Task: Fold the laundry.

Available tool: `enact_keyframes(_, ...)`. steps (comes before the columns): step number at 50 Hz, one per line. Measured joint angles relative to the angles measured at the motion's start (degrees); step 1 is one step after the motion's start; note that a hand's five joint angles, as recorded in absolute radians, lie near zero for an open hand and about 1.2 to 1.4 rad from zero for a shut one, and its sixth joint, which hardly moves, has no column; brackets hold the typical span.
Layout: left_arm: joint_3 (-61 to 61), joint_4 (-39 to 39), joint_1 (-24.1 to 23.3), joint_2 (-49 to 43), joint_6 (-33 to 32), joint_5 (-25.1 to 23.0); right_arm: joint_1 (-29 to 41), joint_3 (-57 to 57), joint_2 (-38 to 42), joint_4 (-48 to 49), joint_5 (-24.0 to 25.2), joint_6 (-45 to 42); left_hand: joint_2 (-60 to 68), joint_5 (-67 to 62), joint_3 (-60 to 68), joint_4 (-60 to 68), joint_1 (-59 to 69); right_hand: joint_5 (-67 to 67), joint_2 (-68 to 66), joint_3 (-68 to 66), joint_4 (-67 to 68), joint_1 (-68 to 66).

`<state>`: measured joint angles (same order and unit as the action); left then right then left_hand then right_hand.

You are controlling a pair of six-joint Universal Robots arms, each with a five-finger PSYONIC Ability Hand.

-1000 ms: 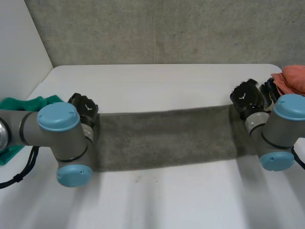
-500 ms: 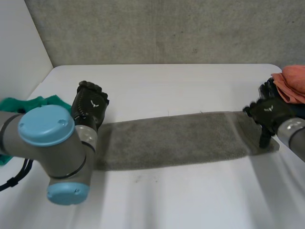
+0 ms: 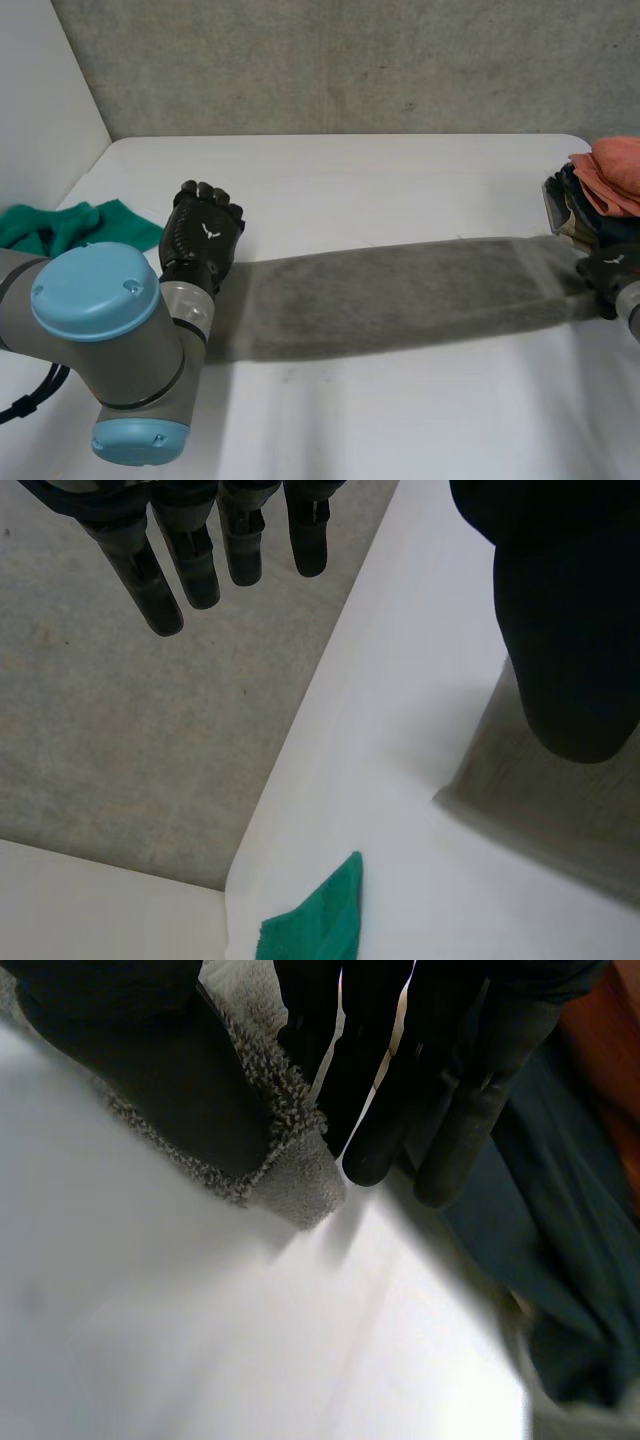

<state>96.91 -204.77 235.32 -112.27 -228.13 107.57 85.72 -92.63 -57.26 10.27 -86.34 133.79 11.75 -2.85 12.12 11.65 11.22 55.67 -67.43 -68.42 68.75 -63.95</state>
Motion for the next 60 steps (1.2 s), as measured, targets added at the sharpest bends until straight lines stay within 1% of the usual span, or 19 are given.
enact_keyframes(6, 0.74, 0.13, 0.01, 2.46, -0.03, -0.06, -3.15, -0.92, -1.39, -1.97, -9.57, -11.05, 0.0, 0.0, 0.0, 0.0, 0.0, 0.0, 0.0, 0.0, 0.06, 0.0)
enact_keyframes(8, 1.25, 0.14, 0.1, 3.53, -0.01, -0.1, -3.94, -0.88, -1.87, -2.05, -11.39, -13.48, 0.0, 0.0, 0.0, 0.0, 0.0, 0.0, 0.0, 0.0, 0.06, 0.0)
enact_keyframes(12, 2.46, 0.16, 0.41, 5.59, 0.03, -0.15, -3.37, -0.55, -3.37, -1.21, -13.31, -15.93, 0.0, 0.0, 0.0, 0.0, 0.0, 0.0, 0.0, 0.0, 0.07, 0.0)
enact_keyframes(17, 3.66, 0.17, 1.23, 7.66, 0.13, -0.17, 4.7, 0.28, -6.55, 3.22, -12.22, -13.0, 0.0, 0.0, 0.0, 0.0, 0.0, 0.85, 0.0, -0.08, 0.1, 0.0)
enact_keyframes(21, 4.32, 0.16, 2.33, 9.15, 0.55, -0.18, 15.62, 0.95, -8.41, 8.85, -7.99, -8.47, 0.0, 0.0, 0.0, 0.0, 0.0, 0.85, 0.0, -0.23, 0.11, 0.0)
enact_keyframes(29, 4.91, 0.52, 3.36, 10.7, 3.36, -0.17, 36.6, 1.7, -6.57, 17.46, 6.8, -5.22, 0.0, 0.0, 0.0, 0.0, 0.0, 0.85, 0.0, -0.22, 0.13, 0.0)
enact_keyframes(33, 5.26, 0.66, 3.31, 10.83, 4.99, -0.18, 44.71, 2.01, -2.22, 19.68, 13.6, -5.6, 0.0, 0.0, 0.0, 0.0, 0.0, 0.85, 0.0, -0.23, 0.16, 0.0)
enact_keyframes(36, 5.5, 0.7, 3.19, 10.78, 5.74, -0.21, 48.22, 2.12, 0.92, 20.1, 16.16, -5.57, 0.0, 0.0, 0.0, 0.0, 0.0, 0.85, 0.0, -0.21, 0.12, 0.0)
enact_keyframes(37, 5.58, 0.7, 3.11, 10.73, 5.96, -0.22, 49.0, 2.07, 1.79, 20.09, 16.71, -5.48, 0.0, 0.0, 0.0, 0.0, 0.0, -1.55, 3.36, 3.32, -2.57, 2.55)
enact_keyframes(38, 5.64, 0.7, 3.05, 10.66, 6.1, -0.23, 49.57, 1.94, 2.53, 20.06, 17.07, -5.37, 0.0, 0.0, 0.0, 0.0, 0.0, -11.0, 12.24, 11.99, -12.12, 10.47)
enact_keyframes(39, 5.68, 0.7, 2.98, 10.57, 6.2, -0.24, 49.88, 1.77, 2.99, 20.0, 17.24, -5.25, 0.0, 0.0, 0.0, 0.0, 0.0, -21.83, 23.04, 22.44, -22.5, 22.12)
enact_keyframes(40, 5.7, 0.7, 2.94, 10.52, 6.24, -0.24, 49.98, 1.67, 3.15, 19.97, 17.26, -5.17, 0.0, 0.0, 0.0, 0.0, 0.0, -26.56, 28.87, 28.01, -26.94, 26.64)
enact_keyframes(42, 5.69, 0.69, 2.77, 10.28, 6.32, -0.28, 49.71, 0.85, 2.76, 19.75, 16.58, -4.14, 0.0, 0.0, 0.0, 0.0, 0.0, -47.98, 48.89, 48.8, -48.97, 45.52)
enact_keyframes(44, 5.62, 0.67, 2.63, 10.16, 6.32, -0.3, 49.05, 0.33, 1.82, 19.53, 15.87, -3.17, 0.0, 0.0, 0.0, 0.0, 0.0, -52.1, 53.33, 53.94, -54.02, 49.36)
enact_keyframes(47, 5.28, 0.6, 2.18, 10.0, 6.28, -0.41, 45.14, -1.0, -2.54, 17.6, 12.83, 1.57, 0.0, 0.0, 0.0, 0.0, 0.0, -52.7, 54.69, 56.04, -56.0, 49.97)
enact_keyframes(51, 4.67, 0.45, 1.26, 9.94, 6.22, -1.19, 38.17, -2.24, -7.64, 10.66, 9.39, 10.46, 0.0, 0.0, 0.0, 0.0, 0.0, -52.7, 54.69, 56.04, -56.0, 49.97)
enact_keyframes(54, 4.13, 0.33, 0.15, 9.91, 6.2, -2.38, 32.21, -3.08, -10.27, 1.62, 8.15, 17.25, 0.0, 0.0, 0.0, 0.0, 0.0, -52.7, 54.69, 56.04, -56.0, 49.97)
enact_keyframes(58, 3.43, 0.21, -1.39, 9.54, 6.24, -3.51, 27.69, -4.26, -10.83, -5.8, 7.8, 19.11, 0.0, 0.0, 0.0, 0.0, 0.0, -52.69, 54.68, 56.01, -55.99, 49.96)
enact_keyframes(60, 3.06, 0.19, -2.13, 9.1, 6.26, -3.82, 25.91, -4.96, -10.51, -8.08, 7.5, 18.06, 0.0, 0.0, 0.0, 0.0, 0.0, -46.6, 48.67, 49.73, -49.98, 44.76)
